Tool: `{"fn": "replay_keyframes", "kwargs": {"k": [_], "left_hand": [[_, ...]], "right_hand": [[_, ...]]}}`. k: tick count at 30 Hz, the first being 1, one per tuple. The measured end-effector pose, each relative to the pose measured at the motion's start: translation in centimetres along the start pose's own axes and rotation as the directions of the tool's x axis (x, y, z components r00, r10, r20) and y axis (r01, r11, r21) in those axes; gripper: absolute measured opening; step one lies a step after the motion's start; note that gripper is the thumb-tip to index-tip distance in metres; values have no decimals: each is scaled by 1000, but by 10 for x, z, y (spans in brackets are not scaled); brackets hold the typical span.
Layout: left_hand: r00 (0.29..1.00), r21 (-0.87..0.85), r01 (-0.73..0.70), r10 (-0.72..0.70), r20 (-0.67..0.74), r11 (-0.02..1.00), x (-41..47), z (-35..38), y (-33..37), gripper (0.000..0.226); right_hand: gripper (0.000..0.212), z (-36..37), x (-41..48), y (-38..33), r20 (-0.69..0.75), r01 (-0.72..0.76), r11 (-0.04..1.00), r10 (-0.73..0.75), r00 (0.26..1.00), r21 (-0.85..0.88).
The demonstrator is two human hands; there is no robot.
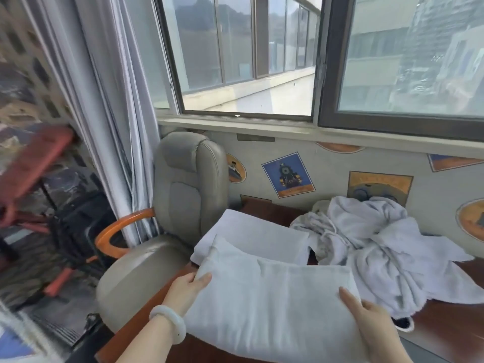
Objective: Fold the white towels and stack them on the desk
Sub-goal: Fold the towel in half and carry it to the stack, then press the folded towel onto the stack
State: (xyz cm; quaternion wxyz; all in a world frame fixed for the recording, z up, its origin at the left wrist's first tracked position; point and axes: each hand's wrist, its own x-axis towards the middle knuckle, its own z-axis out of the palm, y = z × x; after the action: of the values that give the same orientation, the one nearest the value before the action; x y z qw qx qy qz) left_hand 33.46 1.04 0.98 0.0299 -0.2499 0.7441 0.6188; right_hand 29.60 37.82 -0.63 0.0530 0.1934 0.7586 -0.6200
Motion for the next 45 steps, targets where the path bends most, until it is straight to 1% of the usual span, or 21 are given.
{"fn": "replay_keyframes", "kwargs": {"k": [3,4,7,9,12,15,17,18,20,21,24,26,28,30,33,35,36,39,40,42,45], "left_hand": [[997,-67,-2,7,79,998,46,-18,13,67],[995,-71,1,6,102,997,64,-24,18,69],[986,-104,35,-17,168,994,113,-42,43,57],[979,-103,28,-6,202,994,150,-51,66,57],[968,-92,35,-10,252,995,210,-61,99,44],[956,15,53,-55,287,998,268,-62,114,48],[941,175,104,-154,300,979,304,-55,95,67],[934,274,119,-201,294,954,318,-51,79,74],[926,363,169,-274,260,916,346,-47,33,80],[918,344,213,-307,251,915,351,-48,17,82],[915,255,246,-310,257,935,368,-50,-6,75],[916,308,187,-279,288,933,357,-50,13,68],[931,382,103,-224,287,919,350,-47,28,52],[945,325,34,-137,297,945,348,-43,38,44],[956,157,-39,-9,292,987,340,-42,47,44],[956,119,-17,-19,293,993,333,-40,45,44],[956,153,4,-49,289,988,330,-39,41,44],[958,389,19,-128,257,921,324,-39,28,47],[959,427,25,-142,243,904,325,-38,26,48],[964,420,15,-125,235,907,327,-36,28,46],[973,339,-41,-39,226,940,329,-35,35,43]], "right_hand": [[43,21,13,-24,38,-6,999,8,999,-42],[42,30,18,-32,53,-5,999,7,999,-43],[39,60,32,-50,62,-10,1000,11,998,-15],[36,83,42,-67,-14,-15,999,15,1000,51],[38,111,64,-91,-130,-4,982,29,991,190],[36,134,89,-103,-193,-43,970,91,977,240],[42,151,108,-86,-171,-148,959,193,966,243],[50,157,120,-64,-154,-210,948,251,956,240],[71,165,140,-17,-78,-308,928,330,941,209],[74,169,138,-12,-67,-335,922,353,933,192],[53,178,132,-19,-154,-301,945,319,935,128],[45,179,136,-19,-164,-281,952,298,940,123],[43,180,133,-23,-196,-228,959,259,946,166],[30,177,131,-28,-226,-180,960,228,947,213],[21,167,126,-44,-267,-99,957,174,948,271],[21,162,126,-44,-288,-82,952,171,942,295],[23,163,125,-41,-291,-105,952,191,937,287],[36,172,121,-33,-202,-241,951,279,939,194],[42,173,122,-31,-183,-279,946,307,934,164],[43,171,125,-28,-187,-288,948,310,932,134],[37,167,127,-32,-219,-191,970,221,950,151]]}}
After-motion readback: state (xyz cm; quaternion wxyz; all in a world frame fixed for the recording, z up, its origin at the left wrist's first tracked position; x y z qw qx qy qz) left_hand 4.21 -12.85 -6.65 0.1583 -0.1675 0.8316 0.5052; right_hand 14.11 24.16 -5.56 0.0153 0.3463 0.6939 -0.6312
